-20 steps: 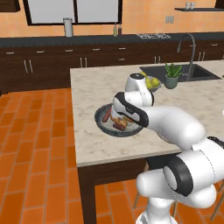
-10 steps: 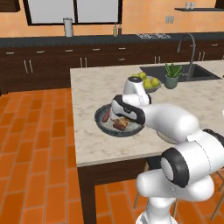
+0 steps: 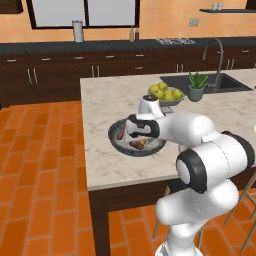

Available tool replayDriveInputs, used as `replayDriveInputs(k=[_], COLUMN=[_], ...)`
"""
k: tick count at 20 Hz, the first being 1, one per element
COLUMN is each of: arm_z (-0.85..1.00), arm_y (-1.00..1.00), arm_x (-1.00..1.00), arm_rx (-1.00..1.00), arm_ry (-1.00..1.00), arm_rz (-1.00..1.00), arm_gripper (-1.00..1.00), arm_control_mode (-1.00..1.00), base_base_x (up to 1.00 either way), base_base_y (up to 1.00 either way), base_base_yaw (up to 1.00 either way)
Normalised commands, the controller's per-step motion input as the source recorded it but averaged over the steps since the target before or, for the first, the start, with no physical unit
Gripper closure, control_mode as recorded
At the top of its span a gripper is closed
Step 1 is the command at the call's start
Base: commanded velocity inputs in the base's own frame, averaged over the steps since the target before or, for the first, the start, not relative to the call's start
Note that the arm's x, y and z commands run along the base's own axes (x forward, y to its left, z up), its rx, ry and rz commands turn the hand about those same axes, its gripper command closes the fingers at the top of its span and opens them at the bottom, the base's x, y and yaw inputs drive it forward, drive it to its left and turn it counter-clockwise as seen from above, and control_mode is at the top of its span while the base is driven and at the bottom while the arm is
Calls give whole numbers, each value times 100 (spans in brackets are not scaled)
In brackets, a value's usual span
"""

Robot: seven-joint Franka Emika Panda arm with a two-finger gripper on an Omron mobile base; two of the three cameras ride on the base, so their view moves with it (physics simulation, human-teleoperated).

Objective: Place one bun and one sausage from the bowl on each plate.

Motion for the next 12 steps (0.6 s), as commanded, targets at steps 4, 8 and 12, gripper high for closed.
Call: replayDriveInputs(k=[4, 8, 12], arm_z=[-21, -29, -26], arm_y=[0, 0, 0], arm_x=[23, 5, 10], arm_rx=[0, 0, 0], arm_ry=[2, 5, 3], arm_rz=[0, 0, 0], arm_gripper=[-100, -100, -100], arm_control_mode=[-100, -100, -100], base_base_x=[0, 0, 0], base_base_y=[0, 0, 0], base_base_yaw=[0, 0, 0])
